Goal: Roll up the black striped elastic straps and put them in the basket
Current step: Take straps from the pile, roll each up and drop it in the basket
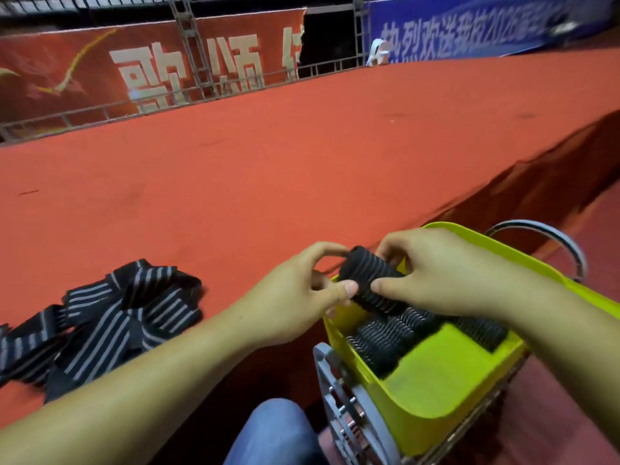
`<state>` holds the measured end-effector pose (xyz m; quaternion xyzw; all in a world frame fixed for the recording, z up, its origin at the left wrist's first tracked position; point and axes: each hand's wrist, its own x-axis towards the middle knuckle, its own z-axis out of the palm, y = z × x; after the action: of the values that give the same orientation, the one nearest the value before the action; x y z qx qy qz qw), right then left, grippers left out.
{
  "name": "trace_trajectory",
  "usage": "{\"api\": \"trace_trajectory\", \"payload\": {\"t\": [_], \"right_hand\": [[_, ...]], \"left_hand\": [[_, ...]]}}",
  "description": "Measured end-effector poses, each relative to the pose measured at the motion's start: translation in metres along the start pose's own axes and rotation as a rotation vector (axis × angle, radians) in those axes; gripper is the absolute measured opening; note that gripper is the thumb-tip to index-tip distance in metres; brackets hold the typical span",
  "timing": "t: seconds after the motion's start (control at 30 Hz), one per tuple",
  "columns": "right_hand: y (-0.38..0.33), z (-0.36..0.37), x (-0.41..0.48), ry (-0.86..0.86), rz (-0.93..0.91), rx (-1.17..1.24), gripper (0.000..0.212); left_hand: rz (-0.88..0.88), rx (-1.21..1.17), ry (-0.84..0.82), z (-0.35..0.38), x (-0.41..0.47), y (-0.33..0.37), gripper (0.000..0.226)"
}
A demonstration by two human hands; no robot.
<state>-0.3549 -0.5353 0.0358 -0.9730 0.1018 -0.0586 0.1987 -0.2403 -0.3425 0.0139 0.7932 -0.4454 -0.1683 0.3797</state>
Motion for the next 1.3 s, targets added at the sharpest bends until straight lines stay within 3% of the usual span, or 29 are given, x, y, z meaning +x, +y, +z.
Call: {"api": "trace_trajectory", "payload": {"t": [0.1, 0.23, 0.43, 0.73, 0.9, 1.07, 1.3], "right_hand": [[0.044, -0.003, 0.015, -0.041, 0.157, -0.026, 0.026], [0.098, 0.002, 0.031, -0.152, 0.336, -0.077, 0.045], [0.165, 0.027, 0.049, -0.389, 0.570, -0.116, 0.032], [0.170, 0.072, 0.077, -0.766, 0.739, -0.273, 0.036], [0.161, 0.080, 0.081, -0.881, 0.828, -0.350, 0.035], [0.163, 0.091, 0.080, -0.906, 0.836, -0.432, 0.040], [0.152, 0.095, 0.083, -0.967, 0.559, -0.766, 0.041]], "left_hand": [[0.011, 0.182, 0.013, 0.006, 0.027, -0.028, 0.041], [0.042, 0.261, 0.052, 0.019, 0.042, -0.060, 0.024], [0.140, 0.294, 0.178, 0.035, 0.047, -0.081, 0.021], [0.144, 0.241, 0.232, 0.041, 0.048, -0.080, 0.022], [0.145, 0.231, 0.251, 0.050, 0.047, -0.076, 0.019], [0.151, 0.237, 0.229, 0.049, 0.048, -0.076, 0.020], [0.149, 0.224, 0.222, 0.051, 0.049, -0.079, 0.020]]}}
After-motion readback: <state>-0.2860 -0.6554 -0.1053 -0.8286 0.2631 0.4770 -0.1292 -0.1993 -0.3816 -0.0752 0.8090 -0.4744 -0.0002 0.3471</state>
